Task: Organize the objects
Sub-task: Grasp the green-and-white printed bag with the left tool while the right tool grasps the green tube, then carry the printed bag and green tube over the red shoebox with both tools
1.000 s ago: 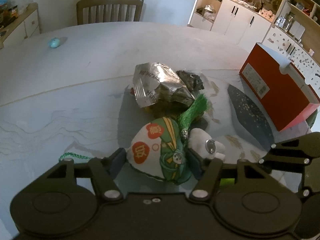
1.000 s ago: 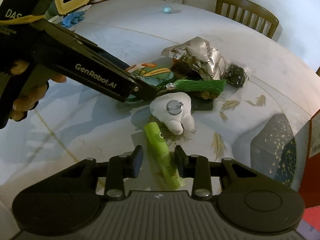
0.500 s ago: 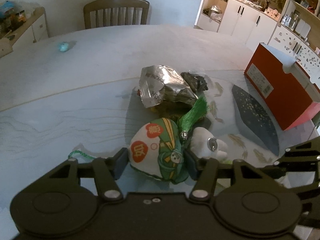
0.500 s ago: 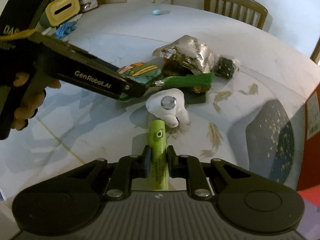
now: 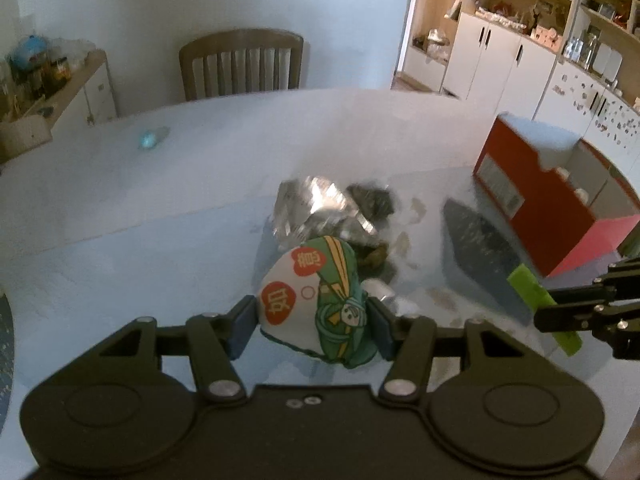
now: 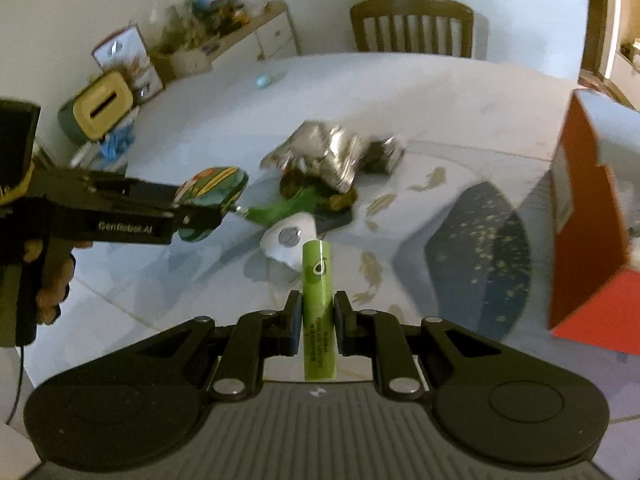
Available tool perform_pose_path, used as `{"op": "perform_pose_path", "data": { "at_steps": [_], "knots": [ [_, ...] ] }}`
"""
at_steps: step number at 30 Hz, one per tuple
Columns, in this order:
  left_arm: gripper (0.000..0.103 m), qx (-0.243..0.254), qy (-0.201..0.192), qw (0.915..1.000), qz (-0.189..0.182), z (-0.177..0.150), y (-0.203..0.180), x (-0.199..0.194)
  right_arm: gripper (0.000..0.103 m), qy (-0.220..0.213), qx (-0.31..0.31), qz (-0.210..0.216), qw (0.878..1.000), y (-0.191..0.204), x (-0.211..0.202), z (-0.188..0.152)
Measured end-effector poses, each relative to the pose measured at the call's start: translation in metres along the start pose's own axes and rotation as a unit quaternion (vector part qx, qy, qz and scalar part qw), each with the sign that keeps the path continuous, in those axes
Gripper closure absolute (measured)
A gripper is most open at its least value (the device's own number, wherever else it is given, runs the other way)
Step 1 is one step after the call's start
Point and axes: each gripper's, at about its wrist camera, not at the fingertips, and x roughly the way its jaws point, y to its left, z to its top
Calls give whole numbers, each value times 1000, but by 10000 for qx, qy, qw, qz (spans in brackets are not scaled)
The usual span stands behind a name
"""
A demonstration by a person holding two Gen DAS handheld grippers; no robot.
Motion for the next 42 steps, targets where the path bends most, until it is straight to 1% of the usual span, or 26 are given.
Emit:
{"op": "perform_pose_path", "data": {
  "at_steps": [5, 10, 14, 17, 23, 27, 34, 39, 42],
  "knots": [
    [46, -17, -287, 9995, -103, 20, -18, -25, 87, -206, 147, -81, 9996, -16, -34, 6],
    [46, 308, -432, 9982, -268, 42, -52, -41, 87, -421, 474, -196, 9978, -41, -65, 12],
    [46, 487, -478, 9969, -392, 57, -84, -43, 87, -492, 603, -327, 9964, -61, -83, 15],
    [46, 590, -511, 9953, -572, 68, -107, -41, 87, -461, 740, -388, 9954, -79, -93, 17],
    [46, 708, -528, 9931, -777, 85, -149, -28, 87, -383, 1012, -562, 9925, -123, -115, 21],
    [46, 837, -521, 9913, -867, 96, -177, -16, 87, -437, 1178, -733, 9894, -156, -132, 23],
    [46, 1162, -467, 9870, -1011, 118, -231, 10, 87, -592, 1297, -1042, 9843, -207, -154, 23],
    [46, 1134, -336, 9849, -1266, 133, -264, 25, 87, -657, 1313, -1213, 9817, -239, -162, 27],
    [46, 1185, -295, 9834, -1339, 143, -279, 32, 87, -689, 1332, -1312, 9799, -257, -165, 27]
  ]
}}
